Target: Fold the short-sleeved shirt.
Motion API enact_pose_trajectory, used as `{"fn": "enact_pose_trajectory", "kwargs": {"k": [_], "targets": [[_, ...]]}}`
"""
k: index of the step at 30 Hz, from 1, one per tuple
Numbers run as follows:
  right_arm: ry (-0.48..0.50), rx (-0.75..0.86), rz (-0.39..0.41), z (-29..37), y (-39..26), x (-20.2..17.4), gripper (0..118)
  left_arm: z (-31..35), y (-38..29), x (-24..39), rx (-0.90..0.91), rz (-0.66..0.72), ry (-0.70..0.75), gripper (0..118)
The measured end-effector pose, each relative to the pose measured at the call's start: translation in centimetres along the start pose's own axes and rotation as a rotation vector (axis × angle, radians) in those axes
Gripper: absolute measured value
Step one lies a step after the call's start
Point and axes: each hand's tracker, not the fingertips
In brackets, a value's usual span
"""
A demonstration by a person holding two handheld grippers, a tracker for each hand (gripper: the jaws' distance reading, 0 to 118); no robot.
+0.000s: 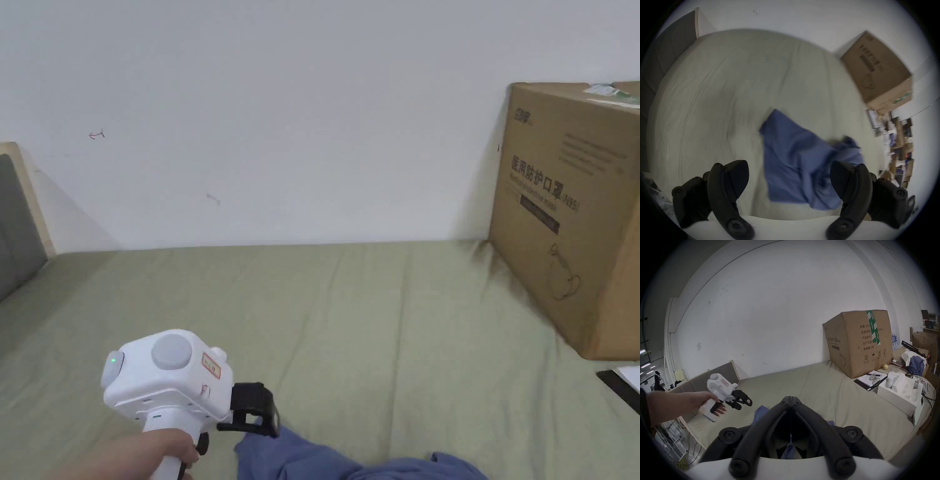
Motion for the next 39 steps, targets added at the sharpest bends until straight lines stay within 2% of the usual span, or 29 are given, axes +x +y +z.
{"fn": "enact_pose_trajectory", "kwargs": {"k": [2, 6, 9, 12, 14, 17, 18, 19, 20, 22, 23, 26, 28, 29, 30, 31, 32, 33, 36, 39], "targets": [[-0.008, -0.035, 0.0, -1.1, -0.6, 0.9, 0, -3.4, 1.8, -0.7, -0.003, 0.014, 0.039, 104], [-0.038, -0.104, -0.02, -3.4, -1.7, 2.6, 0, -8.2, 3.7, -1.7, -0.054, 0.125, 0.003, 104], [-0.056, -0.14, -0.064, -4.9, -2.5, 3.7, 0, -11.0, 4.0, -1.0, -0.077, 0.093, 0.026, 104], [-0.077, -0.171, -0.084, -6.0, -3.1, 4.1, 0, -12.7, 3.4, 0.5, -0.117, -0.035, 0.103, 101], [-0.082, -0.192, -0.086, -6.4, -3.5, 4.1, 0, -12.8, 2.4, 1.5, -0.098, -0.108, 0.171, 87], [-0.081, -0.216, -0.084, -6.7, -3.9, 3.9, 0, -11.3, 1.6, 2.4, -0.044, -0.184, 0.205, 75], [-0.075, -0.219, -0.085, -6.6, -4.0, 3.7, 0, -10.7, 1.2, 2.5, -0.027, -0.214, 0.202, 55], [-0.066, -0.219, -0.085, -6.6, -4.0, 3.7, 0, -9.9, 1.0, 2.4, 0.003, -0.237, 0.206, 14], [-0.059, -0.215, -0.08, -6.8, -3.8, 3.7, 0, -9.2, 0.6, 2.3, 0.016, -0.229, 0.184, 2], [-0.037, -0.195, -0.06, -8.0, -2.8, 4.2, 0, -8.0, -0.1, 1.6, 0.051, -0.188, 0.115, 2], [0.005, -0.205, -0.033, -9.5, -1.7, 4.8, 0, -7.5, -0.2, 1.0, 0.074, -0.167, 0.087, 2], [0.099, -0.402, -0.021, -16.4, 1.1, 6.9, 0, -5.9, -1.4, 0.3, 0.107, -0.138, 0.054, 2], [0.069, -0.549, -0.03, -21.3, 1.7, 7.7, 2, -5.4, -2.0, -0.1, 0.12, -0.129, 0.032, 2], [0.078, -0.64, -0.051, -24.0, 1.7, 8.2, 19, -5.0, -2.3, -0.2, 0.13, -0.123, 0.011, 2], [0.085, -0.726, -0.062, -26.2, 1.4, 8.6, 56, -4.8, -2.5, -0.4, 0.134, -0.119, -0.001, 2], [0.108, -0.819, -0.094, -28.5, 0.6, 8.9, 115, -4.7, -2.6, -0.5, 0.135, -0.115, -0.008, 2], [0.092, -0.922, -0.118, -30.5, -0.4, 9.0, 115, -4.6, -2.7, -0.7, 0.134, -0.112, -0.012, 2], [0.075, -0.89, -0.172, -31.7, -1.3, 8.9, 109, -4.7, -2.8, -0.8, 0.131, -0.11, -0.014, 2], [-0.038, -0.995, -0.18, -34.7, -5.2, 9.1, 111, -5.0, -3.0, -1.4, 0.121, -0.088, -0.025, 2], [-0.123, -1.089, -0.123, -36.7, -7.2, 8.9, 107, -5.4, -3.3, -1.9, 0.108, -0.074, -0.028, 2]]}}
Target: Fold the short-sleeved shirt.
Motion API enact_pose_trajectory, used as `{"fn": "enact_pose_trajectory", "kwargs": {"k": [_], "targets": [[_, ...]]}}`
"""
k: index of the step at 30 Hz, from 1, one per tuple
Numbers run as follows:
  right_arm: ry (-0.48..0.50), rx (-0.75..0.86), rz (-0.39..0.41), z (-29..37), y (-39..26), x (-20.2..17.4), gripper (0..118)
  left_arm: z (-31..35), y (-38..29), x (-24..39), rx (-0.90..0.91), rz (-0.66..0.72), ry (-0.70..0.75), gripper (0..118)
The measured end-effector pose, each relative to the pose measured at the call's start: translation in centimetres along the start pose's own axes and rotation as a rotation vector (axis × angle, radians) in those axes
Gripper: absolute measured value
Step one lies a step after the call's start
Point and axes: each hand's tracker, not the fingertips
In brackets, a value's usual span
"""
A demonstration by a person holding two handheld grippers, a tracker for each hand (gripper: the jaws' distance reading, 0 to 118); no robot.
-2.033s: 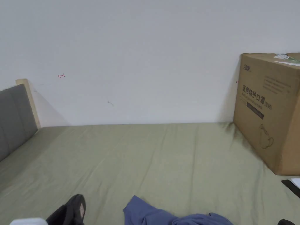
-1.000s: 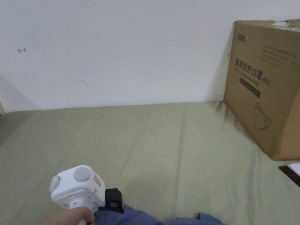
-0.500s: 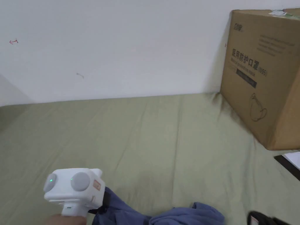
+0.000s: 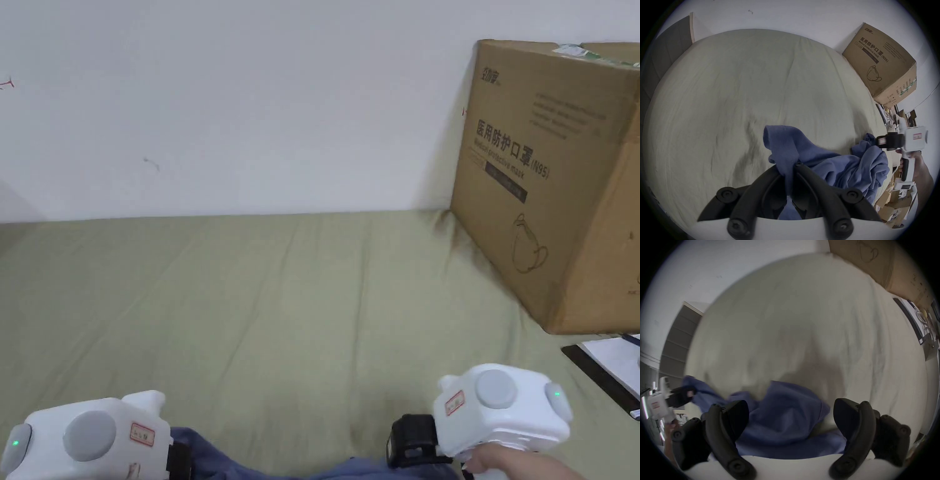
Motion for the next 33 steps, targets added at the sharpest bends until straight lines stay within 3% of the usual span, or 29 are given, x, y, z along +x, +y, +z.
{"fn": "enact_pose_trajectory", "kwargs": {"k": [3, 4, 5, 6, 7, 10, 13, 16, 19, 23, 27, 33], "targets": [[-0.077, -0.029, -0.002, -1.6, -0.3, -0.3, 85, -0.1, -0.3, -0.5, -0.018, 0.004, 0.0, 2], [-0.114, -0.004, 0.011, -1.1, -0.6, -0.7, 59, 0.0, -0.5, -0.7, -0.023, 0.006, -0.002, 2], [-0.073, 0.029, 0.041, -0.1, -0.9, -0.8, 19, 0.2, -0.7, -0.9, -0.027, 0.012, -0.004, 2], [-0.028, 0.046, 0.059, 0.5, -1.0, -0.8, 9, 0.6, -0.8, -1.0, -0.029, 0.016, -0.006, 2], [0.025, 0.044, 0.057, 1.6, -1.1, -0.8, 10, 1.2, -1.0, -1.1, -0.027, 0.022, -0.012, 2], [0.065, 0.145, 0.023, 6.4, -2.1, -0.7, 10, 4.4, -1.3, -1.2, 0.017, 0.031, -0.031, 2], [0.097, 0.287, 0.059, 12.8, -3.1, -0.2, 10, 9.5, -1.4, -1.3, 0.108, 0.056, -0.061, 2], [0.149, 0.408, 0.1, 20.0, -4.3, -0.3, 10, 15.1, -1.4, -0.8, 0.188, -0.007, -0.026, 2], [0.121, 0.51, 0.13, 26.6, -5.1, -0.8, 10, 20.8, -1.4, 0.1, 0.269, -0.036, -0.036, 2], [0.154, 0.643, 0.092, 33.8, -5.7, -0.9, 10, 27.9, -0.8, 1.0, 0.398, -0.006, -0.096, 2], [0.184, 0.727, 0.079, 39.6, -5.4, -1.6, 10, 33.7, -0.2, 2.8, 0.524, -0.062, -0.049, 2], [0.155, 0.833, 0.035, 45.2, -1.5, -2.8, 10, 37.3, 3.4, 3.4, 0.593, -0.034, -0.026, 2]]}}
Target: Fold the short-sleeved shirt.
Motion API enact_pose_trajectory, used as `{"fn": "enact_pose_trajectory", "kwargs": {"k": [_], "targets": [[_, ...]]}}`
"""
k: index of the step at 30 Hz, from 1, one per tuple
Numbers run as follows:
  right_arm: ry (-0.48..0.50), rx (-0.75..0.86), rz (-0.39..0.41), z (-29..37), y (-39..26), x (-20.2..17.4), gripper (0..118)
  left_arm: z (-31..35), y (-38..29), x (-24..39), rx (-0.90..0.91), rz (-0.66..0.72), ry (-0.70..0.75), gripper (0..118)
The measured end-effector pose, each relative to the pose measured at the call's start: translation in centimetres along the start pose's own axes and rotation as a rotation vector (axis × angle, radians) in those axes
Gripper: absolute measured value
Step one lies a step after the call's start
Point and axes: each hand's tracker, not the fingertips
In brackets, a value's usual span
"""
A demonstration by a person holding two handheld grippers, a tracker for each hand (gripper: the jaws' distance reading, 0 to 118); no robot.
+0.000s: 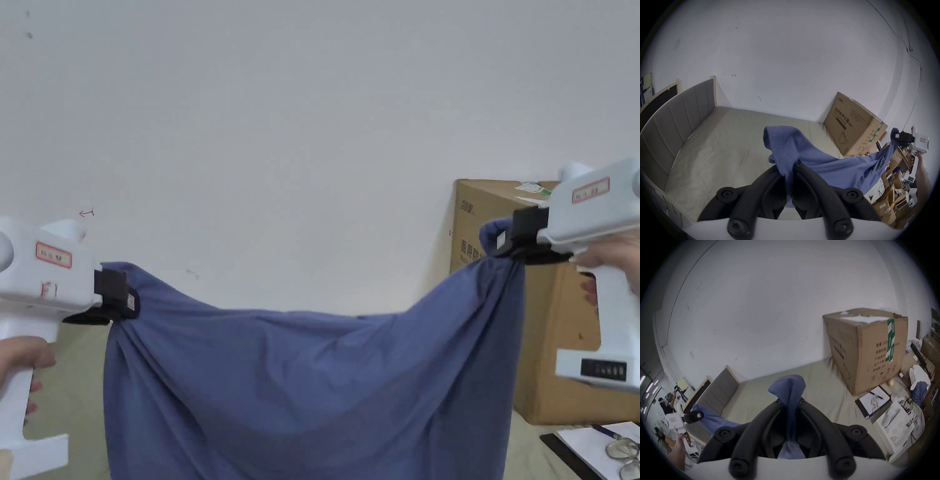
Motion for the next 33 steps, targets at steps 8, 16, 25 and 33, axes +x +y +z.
{"fn": "enact_pose_trajectory", "kwargs": {"k": [8, 16, 25, 33], "targets": [[-0.043, 0.094, 0.025, -5.1, 6.8, -2.1, 10, -4.4, 5.4, -1.5, 0.093, 0.117, -0.018, 2], [-0.139, 0.26, 0.052, -9.9, 6.2, -3.0, 10, -8.8, 5.5, -2.4, 0.26, 0.166, -0.019, 2], [-0.223, 0.102, 0.082, -15.2, -12.2, 2.6, 10, -16.1, -8.9, -6.0, -0.083, 0.26, 0.06, 2], [-0.29, -0.474, 0.05, -14.5, -36.7, 12.9, 10, -17.9, -30.2, -9.0, -0.503, 0.268, 0.085, 2]]}}
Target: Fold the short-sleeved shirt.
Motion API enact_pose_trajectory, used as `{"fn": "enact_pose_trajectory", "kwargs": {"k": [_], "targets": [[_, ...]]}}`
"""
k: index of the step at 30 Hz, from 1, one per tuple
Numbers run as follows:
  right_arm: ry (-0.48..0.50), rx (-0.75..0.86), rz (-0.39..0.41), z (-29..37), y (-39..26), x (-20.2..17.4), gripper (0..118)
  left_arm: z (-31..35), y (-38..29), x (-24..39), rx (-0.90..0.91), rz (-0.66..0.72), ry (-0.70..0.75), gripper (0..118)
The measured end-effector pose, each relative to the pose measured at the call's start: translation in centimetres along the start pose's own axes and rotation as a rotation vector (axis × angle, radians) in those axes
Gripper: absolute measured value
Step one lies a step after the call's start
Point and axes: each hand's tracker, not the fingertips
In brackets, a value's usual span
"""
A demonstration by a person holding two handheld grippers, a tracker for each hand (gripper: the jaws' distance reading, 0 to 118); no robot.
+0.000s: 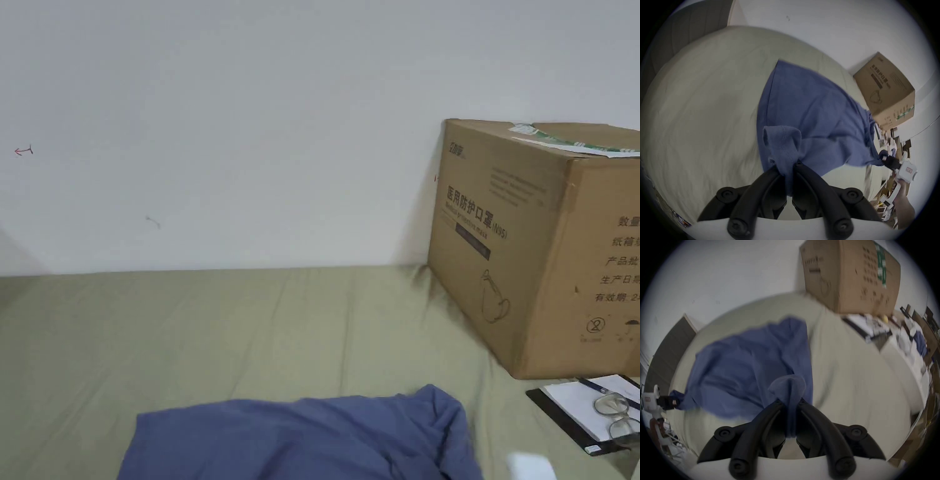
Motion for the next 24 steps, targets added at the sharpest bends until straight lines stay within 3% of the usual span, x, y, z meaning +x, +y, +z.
{"fn": "enact_pose_trajectory", "kwargs": {"k": [3, 8, 13, 15, 16, 17, 18, 19, 20, 22, 24], "targets": [[0.07, -0.002, 0.012, 2.7, -4.5, 2.1, 10, 2.5, -3.5, -2.5, 0.05, 0.051, -0.035, 2], [0.101, 0.002, 0.042, 9.0, -9.3, 4.0, 10, 7.4, -7.5, -4.0, 0.038, 0.03, -0.027, 2], [0.101, -0.077, -0.174, 10.1, -11.7, 5.1, 10, 8.6, -10.7, -3.8, -0.009, -0.014, 0.007, 2], [0.113, -0.03, -0.231, 9.6, -12.3, 5.2, 11, 8.3, -11.4, -4.0, -0.008, 0.015, 0.001, 2], [0.092, -0.019, -0.228, 9.5, -12.3, 5.1, 14, 8.2, -11.4, -4.3, -0.006, 0.045, 0.0, 7], [0.089, -0.014, -0.209, 9.4, -12.4, 4.9, 24, 8.2, -11.3, -4.5, -0.012, 0.063, -0.009, 24], [0.071, -0.001, -0.17, 9.5, -12.2, 4.6, 45, 8.3, -10.9, -4.3, -0.01, 0.082, -0.013, 55], [0.061, 0.003, -0.132, 9.9, -12.0, 4.3, 98, 8.6, -11.0, -4.4, -0.002, 0.101, -0.014, 98], [0.064, 0.009, -0.123, 10.4, -11.8, 4.0, 118, 9.0, -11.0, -4.5, -0.001, 0.119, -0.02, 114], [0.119, 0.127, -0.095, 12.1, -11.6, 3.3, 110, 10.2, -11.1, -4.4, 0.023, 0.146, -0.024, 117], [0.085, 0.164, -0.096, 13.3, -11.5, 2.9, 114, 11.5, -11.1, -4.6, 0.066, 0.166, -0.056, 117]]}}
